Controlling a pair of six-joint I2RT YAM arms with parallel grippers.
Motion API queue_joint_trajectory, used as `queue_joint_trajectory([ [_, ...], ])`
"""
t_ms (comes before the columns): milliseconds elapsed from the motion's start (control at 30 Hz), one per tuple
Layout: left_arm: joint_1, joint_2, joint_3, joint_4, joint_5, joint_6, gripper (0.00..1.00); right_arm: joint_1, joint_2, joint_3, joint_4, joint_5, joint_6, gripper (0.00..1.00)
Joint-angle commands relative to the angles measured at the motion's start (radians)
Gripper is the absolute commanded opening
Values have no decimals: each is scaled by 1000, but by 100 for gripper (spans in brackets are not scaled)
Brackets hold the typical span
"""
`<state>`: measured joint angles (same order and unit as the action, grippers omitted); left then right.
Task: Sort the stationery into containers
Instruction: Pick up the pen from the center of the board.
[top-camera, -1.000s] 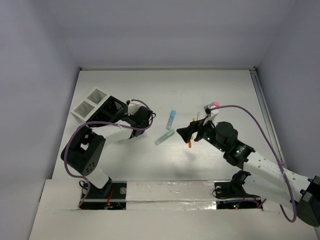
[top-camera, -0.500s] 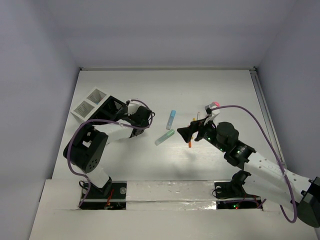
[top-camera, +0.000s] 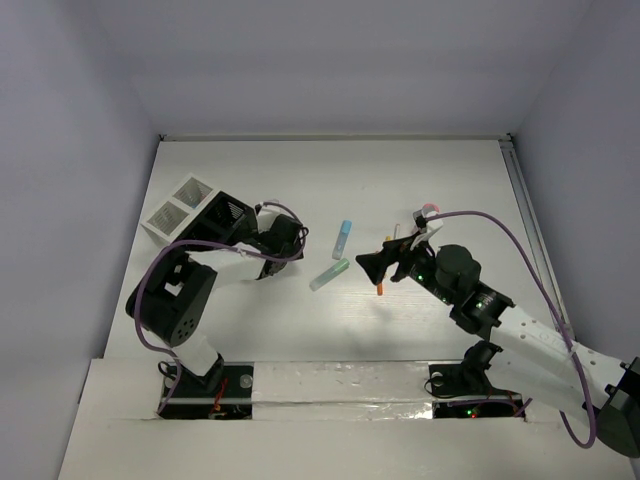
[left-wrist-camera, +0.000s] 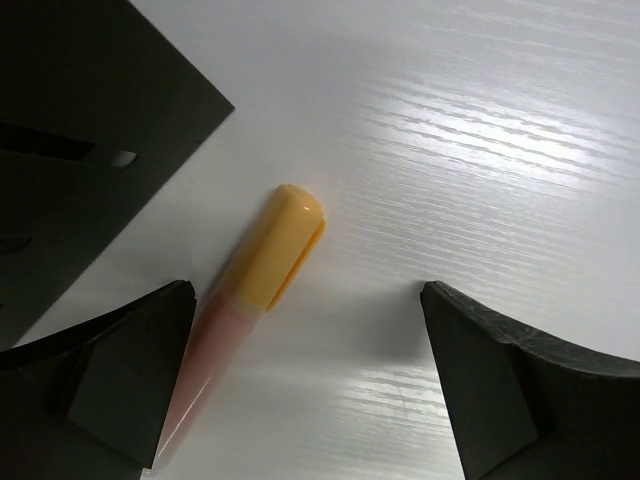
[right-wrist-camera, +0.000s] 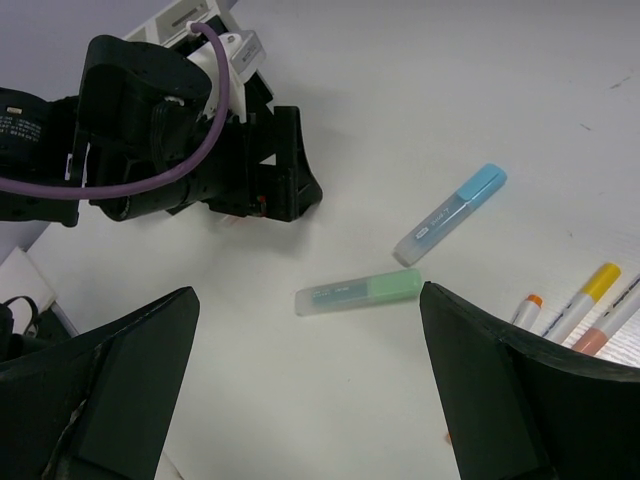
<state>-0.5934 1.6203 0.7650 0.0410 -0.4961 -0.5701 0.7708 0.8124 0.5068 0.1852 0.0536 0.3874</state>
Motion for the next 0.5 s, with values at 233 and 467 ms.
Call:
queue_joint_trajectory([
  [233, -55, -8, 8, 19, 70, -44, 85, -5, -15, -1, 19, 18, -19, 97],
  [467, -55, 15, 13, 8, 31, -30, 57, -5, -25, -2, 11, 28, -21, 97],
])
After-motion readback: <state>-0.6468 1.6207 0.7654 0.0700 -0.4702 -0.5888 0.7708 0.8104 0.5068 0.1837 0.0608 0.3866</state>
